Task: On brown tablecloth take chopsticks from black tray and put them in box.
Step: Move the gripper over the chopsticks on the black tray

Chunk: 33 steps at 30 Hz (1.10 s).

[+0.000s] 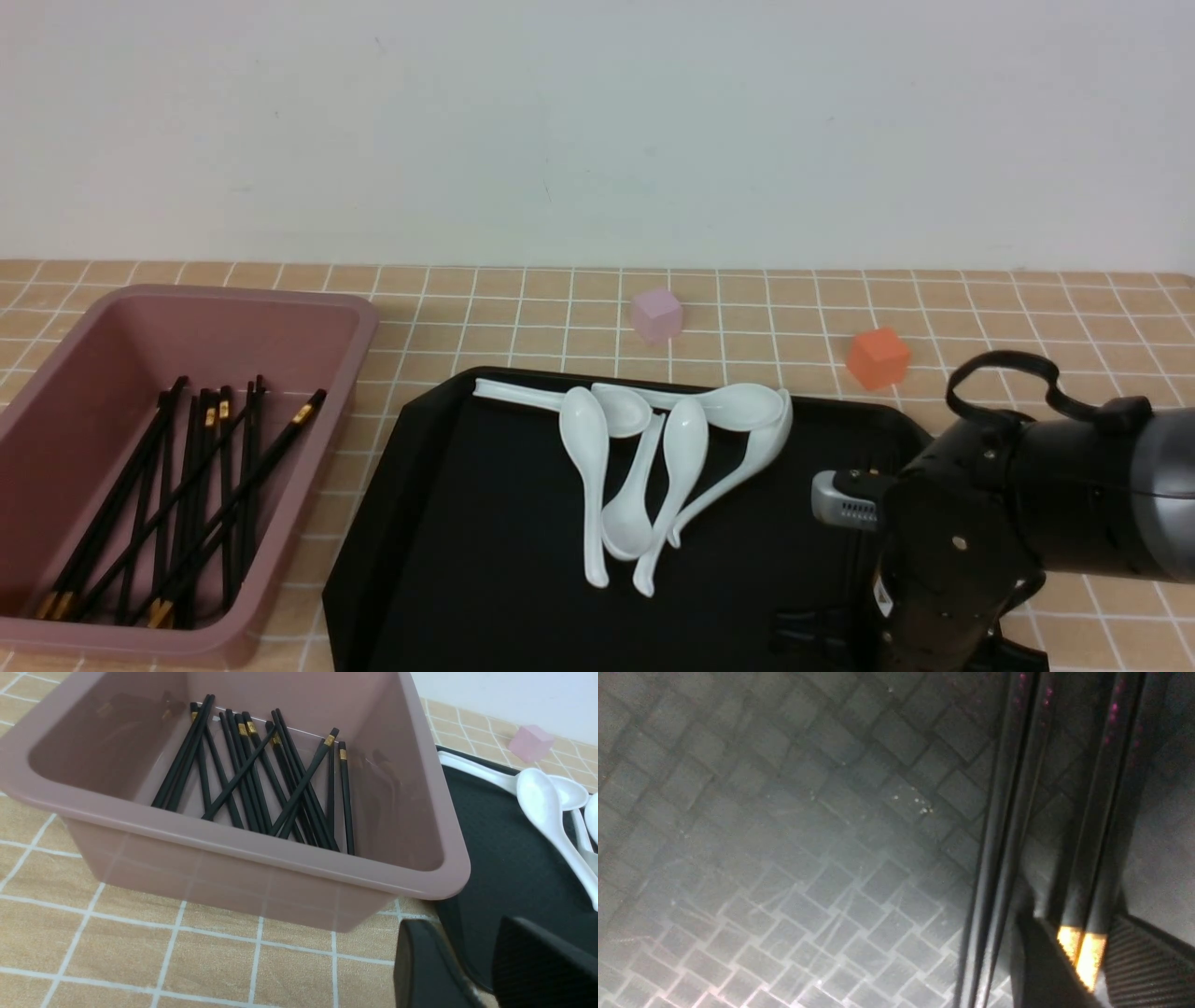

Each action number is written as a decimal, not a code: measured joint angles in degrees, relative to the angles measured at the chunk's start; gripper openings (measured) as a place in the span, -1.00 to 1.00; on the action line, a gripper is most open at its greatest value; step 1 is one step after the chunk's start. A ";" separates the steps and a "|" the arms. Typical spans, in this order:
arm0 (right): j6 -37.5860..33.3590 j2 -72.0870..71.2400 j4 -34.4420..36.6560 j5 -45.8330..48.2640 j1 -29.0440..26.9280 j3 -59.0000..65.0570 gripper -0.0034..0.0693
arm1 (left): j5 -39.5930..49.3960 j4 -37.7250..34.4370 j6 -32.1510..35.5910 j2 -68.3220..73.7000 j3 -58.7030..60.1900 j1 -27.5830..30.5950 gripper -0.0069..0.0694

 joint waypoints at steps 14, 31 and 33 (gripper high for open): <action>-0.08 0.70 1.06 0.45 0.00 -0.58 -0.51 | 0.00 0.00 0.00 0.00 0.00 0.00 -0.19; -0.02 -10.84 -0.32 5.26 0.00 0.18 -0.50 | 0.00 0.00 0.00 0.00 0.00 0.00 -0.19; -0.02 -14.47 -1.76 5.83 0.00 0.18 -0.50 | 0.00 0.00 0.00 0.00 0.00 0.00 -0.19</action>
